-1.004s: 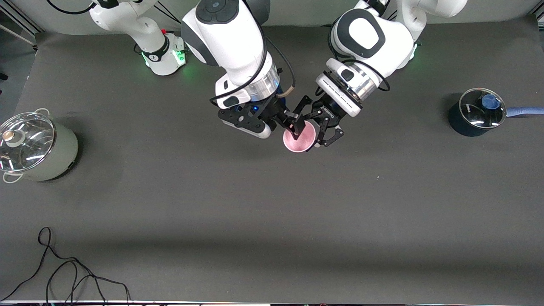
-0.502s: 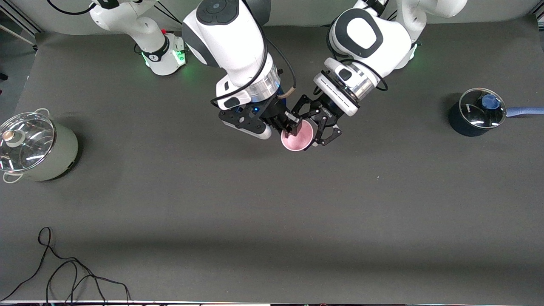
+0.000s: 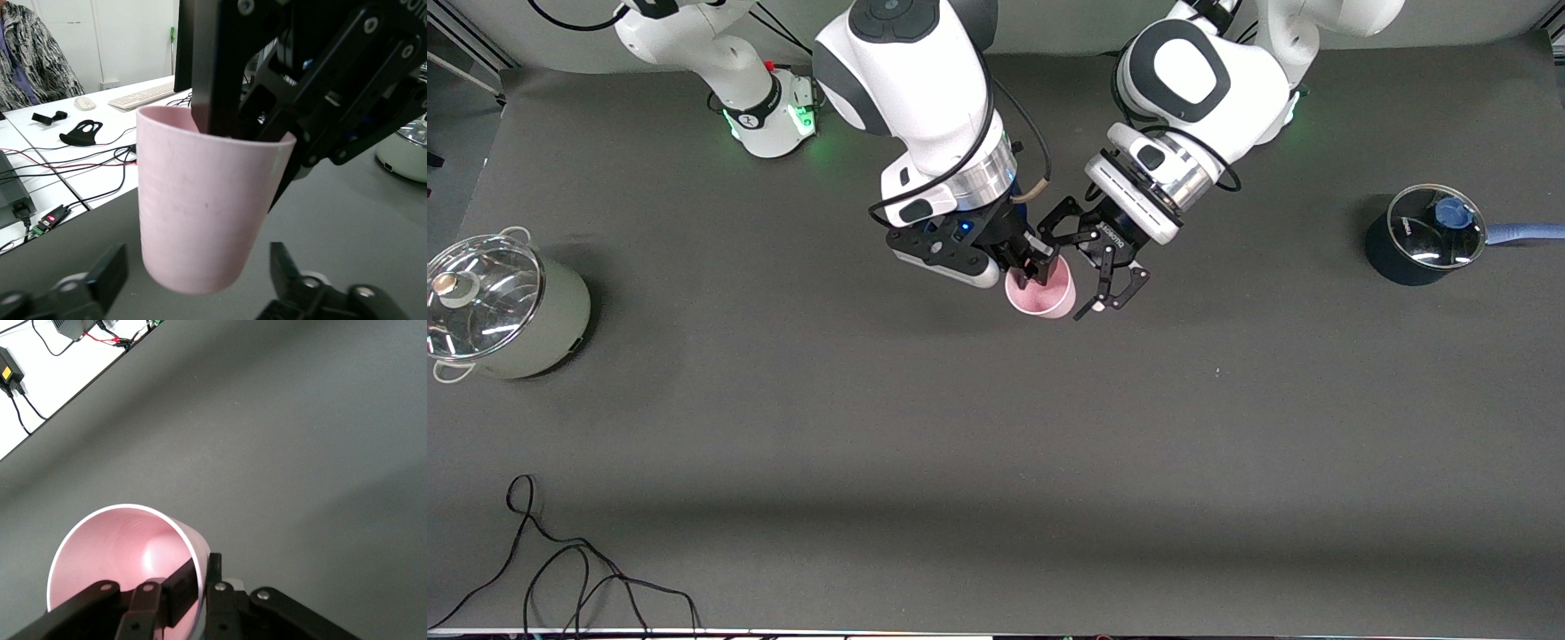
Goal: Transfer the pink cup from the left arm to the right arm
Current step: 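Grip the cup rim with the right gripper and open the left gripper, then carry the cup away with the right gripper while the left gripper retracts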
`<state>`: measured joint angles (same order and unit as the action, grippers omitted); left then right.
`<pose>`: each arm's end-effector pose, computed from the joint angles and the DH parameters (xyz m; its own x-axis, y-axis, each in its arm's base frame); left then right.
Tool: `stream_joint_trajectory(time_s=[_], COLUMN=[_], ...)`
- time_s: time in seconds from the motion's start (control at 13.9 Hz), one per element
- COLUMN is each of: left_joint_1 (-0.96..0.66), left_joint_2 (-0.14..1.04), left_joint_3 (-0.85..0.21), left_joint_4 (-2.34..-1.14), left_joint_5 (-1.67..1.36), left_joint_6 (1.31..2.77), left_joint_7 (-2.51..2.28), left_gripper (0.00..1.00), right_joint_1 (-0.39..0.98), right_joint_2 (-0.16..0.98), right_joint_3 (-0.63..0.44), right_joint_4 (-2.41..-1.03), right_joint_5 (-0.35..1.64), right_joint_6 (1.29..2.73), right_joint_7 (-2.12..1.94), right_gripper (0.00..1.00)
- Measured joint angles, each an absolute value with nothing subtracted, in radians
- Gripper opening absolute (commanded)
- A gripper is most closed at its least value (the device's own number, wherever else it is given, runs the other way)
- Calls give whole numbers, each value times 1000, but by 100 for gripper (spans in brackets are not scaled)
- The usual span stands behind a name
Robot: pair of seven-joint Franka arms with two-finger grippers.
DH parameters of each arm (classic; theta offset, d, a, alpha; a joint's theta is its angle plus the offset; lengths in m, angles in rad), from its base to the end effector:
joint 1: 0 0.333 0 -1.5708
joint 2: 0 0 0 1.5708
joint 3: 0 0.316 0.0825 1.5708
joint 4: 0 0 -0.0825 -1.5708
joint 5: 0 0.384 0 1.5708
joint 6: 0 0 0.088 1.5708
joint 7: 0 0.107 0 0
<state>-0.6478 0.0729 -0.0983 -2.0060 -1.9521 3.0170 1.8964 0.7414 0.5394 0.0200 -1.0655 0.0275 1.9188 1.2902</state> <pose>0.4657 -0.3356 0.4461 0.3744 -0.2583 0.8906 -0.7291 -0.6755 0.1106 0.5347 0.5063 0.5566 0.8534 -0.5189 0.0492 -0.4815 -0.8209 -0.3070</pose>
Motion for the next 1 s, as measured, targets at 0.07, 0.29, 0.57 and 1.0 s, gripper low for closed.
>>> stream_joint_trajectory(time_s=[0.07,0.29,0.57,1.0], left_joint_1=[-648,-648,-626,-321], left_joint_2=[73,73,73,63], left_joint_3=[-98,-98,-86,-70], left_joint_4=[-2006,-2006,-2007,-2097], left_joint_5=[-1952,-1952,-1951,-1823], left_joint_6=[3017,3017,3008,2596], left_joint_7=[1896,1896,1895,1896], left_gripper=[99,99,99,99], right_joint_1=[739,734,675,424], right_joint_2=[539,538,507,338], right_joint_3=[18,6,-3,-8], right_joint_4=[-1062,-1057,-1042,-1148], right_joint_5=[27,27,28,101], right_joint_6=[1917,1879,1765,1540], right_joint_7=[1284,1218,1037,571], right_gripper=[0,0,0,0])
